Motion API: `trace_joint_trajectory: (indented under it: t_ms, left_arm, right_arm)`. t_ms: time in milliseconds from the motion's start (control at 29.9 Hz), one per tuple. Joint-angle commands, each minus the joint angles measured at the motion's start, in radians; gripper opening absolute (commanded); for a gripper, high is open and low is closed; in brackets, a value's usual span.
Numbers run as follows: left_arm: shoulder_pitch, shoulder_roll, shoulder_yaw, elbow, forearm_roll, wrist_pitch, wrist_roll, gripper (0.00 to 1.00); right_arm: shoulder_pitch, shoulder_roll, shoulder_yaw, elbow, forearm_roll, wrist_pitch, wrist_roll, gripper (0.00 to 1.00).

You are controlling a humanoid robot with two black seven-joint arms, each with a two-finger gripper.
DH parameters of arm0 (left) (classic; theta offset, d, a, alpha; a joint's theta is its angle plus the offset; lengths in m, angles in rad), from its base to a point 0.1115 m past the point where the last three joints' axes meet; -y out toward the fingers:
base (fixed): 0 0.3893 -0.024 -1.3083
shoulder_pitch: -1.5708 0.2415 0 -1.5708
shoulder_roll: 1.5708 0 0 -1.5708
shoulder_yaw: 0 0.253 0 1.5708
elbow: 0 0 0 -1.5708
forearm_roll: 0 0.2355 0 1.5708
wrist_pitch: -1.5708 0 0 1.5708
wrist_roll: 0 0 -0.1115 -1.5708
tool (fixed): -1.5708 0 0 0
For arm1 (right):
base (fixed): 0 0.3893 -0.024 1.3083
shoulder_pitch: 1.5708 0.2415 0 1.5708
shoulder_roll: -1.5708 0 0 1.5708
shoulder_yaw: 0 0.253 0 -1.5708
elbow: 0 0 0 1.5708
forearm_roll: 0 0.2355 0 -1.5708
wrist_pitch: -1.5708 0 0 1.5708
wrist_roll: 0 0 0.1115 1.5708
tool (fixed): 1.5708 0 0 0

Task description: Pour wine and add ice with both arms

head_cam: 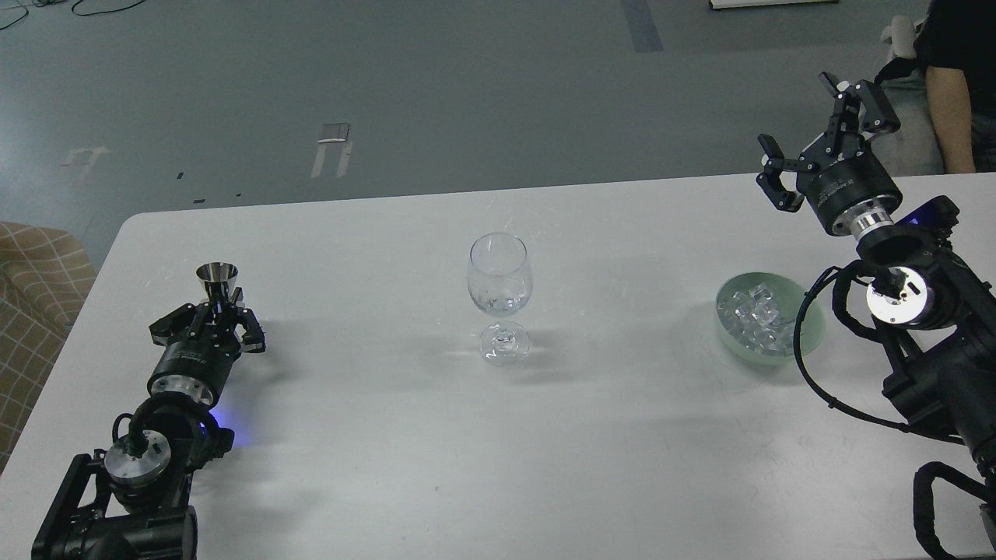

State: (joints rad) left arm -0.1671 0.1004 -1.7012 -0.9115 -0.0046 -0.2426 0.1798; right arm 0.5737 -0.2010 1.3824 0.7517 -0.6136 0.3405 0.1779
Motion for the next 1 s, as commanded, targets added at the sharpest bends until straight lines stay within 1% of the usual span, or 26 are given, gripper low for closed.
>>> trace_joint_trajectory:
  t_ms: [0, 200, 267, 367, 401, 434, 468, 969]
  left_arm:
    - [0.000, -0.001, 0.000, 0.000, 0.003, 0.000, 0.000, 0.00]
    - [-0.002, -0.001, 0.001, 0.000, 0.003, 0.000, -0.008, 0.04]
    - [0.000, -0.001, 0.001, 0.000, 0.003, 0.000, -0.006, 0.10]
    - [0.000, -0.001, 0.001, 0.000, 0.003, 0.000, -0.008, 0.13]
    - [0.000, -0.001, 0.001, 0.000, 0.003, 0.000, -0.008, 0.17]
    - [0.000, -0.001, 0.001, 0.000, 0.003, 0.000, -0.008, 0.25]
    - [0.000, -0.001, 0.001, 0.000, 0.005, 0.000, -0.008, 0.28]
    - [0.001, -0.001, 0.003, 0.000, 0.006, -0.003, -0.006, 0.30]
  right_arm:
    - [0.000, 0.000, 0.001, 0.000, 0.000, 0.000, 0.000, 1.00]
    - [0.000, -0.002, 0.001, 0.000, 0.000, 0.000, 0.000, 1.00]
    - [0.000, 0.000, 0.001, 0.000, 0.000, 0.000, 0.000, 1.00]
    - [0.000, 0.000, 0.001, 0.000, 0.000, 0.000, 0.000, 1.00]
    - [0.000, 0.000, 0.000, 0.000, 0.000, 0.000, 0.000, 1.00]
    - [0.000, 0.000, 0.000, 0.000, 0.000, 0.000, 0.000, 1.00]
    - [0.000, 0.000, 0.000, 0.000, 0.000, 0.000, 0.000, 1.00]
    - [0.000, 0.000, 0.001, -0.002, 0.000, 0.000, 0.000, 1.00]
